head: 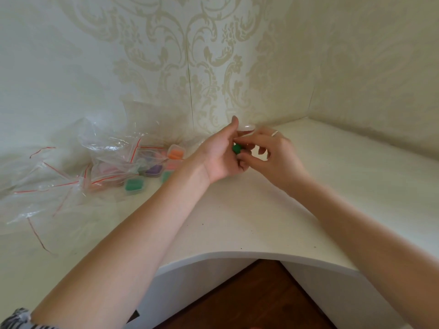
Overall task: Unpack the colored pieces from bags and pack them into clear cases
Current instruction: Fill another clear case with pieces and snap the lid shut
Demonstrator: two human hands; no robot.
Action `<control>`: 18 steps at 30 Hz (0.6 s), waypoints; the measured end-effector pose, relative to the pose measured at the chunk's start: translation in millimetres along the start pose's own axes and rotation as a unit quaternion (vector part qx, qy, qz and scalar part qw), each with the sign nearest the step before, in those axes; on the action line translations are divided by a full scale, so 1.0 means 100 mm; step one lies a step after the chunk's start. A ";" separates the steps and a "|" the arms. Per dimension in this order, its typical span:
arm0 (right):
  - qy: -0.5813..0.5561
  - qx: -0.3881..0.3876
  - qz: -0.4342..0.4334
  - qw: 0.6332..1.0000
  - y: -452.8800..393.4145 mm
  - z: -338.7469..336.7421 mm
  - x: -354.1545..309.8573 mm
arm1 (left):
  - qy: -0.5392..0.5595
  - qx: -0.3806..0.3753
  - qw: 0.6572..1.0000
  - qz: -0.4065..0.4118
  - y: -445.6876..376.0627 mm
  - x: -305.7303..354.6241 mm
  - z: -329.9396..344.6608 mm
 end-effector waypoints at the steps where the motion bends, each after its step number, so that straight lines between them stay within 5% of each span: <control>1: -0.002 0.001 0.003 1.000 0.00 0.01 0.01 | -0.017 -0.003 1.000 0.004 0.00 -0.01 0.01; 6: -0.042 0.031 0.023 0.998 -0.01 -0.04 -0.07 | -0.012 0.022 1.000 0.013 -0.03 0.00 0.01; 11: -0.149 0.152 0.146 0.966 -0.10 -0.26 -0.05 | -0.070 0.098 0.991 0.064 -0.06 0.00 -0.01; 18: -0.179 0.112 0.203 0.956 -0.09 -0.22 0.05 | -0.154 0.045 0.982 0.099 0.00 -0.08 0.11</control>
Point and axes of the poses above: each hand's wrist, its own y-axis away from the middle knuckle, its own z-axis out of the palm, x = y × z, the point moved 4 cm from there along -y, towards the middle knuckle, and after that the axes turned 11 degrees about x, right-handed, at the moved point
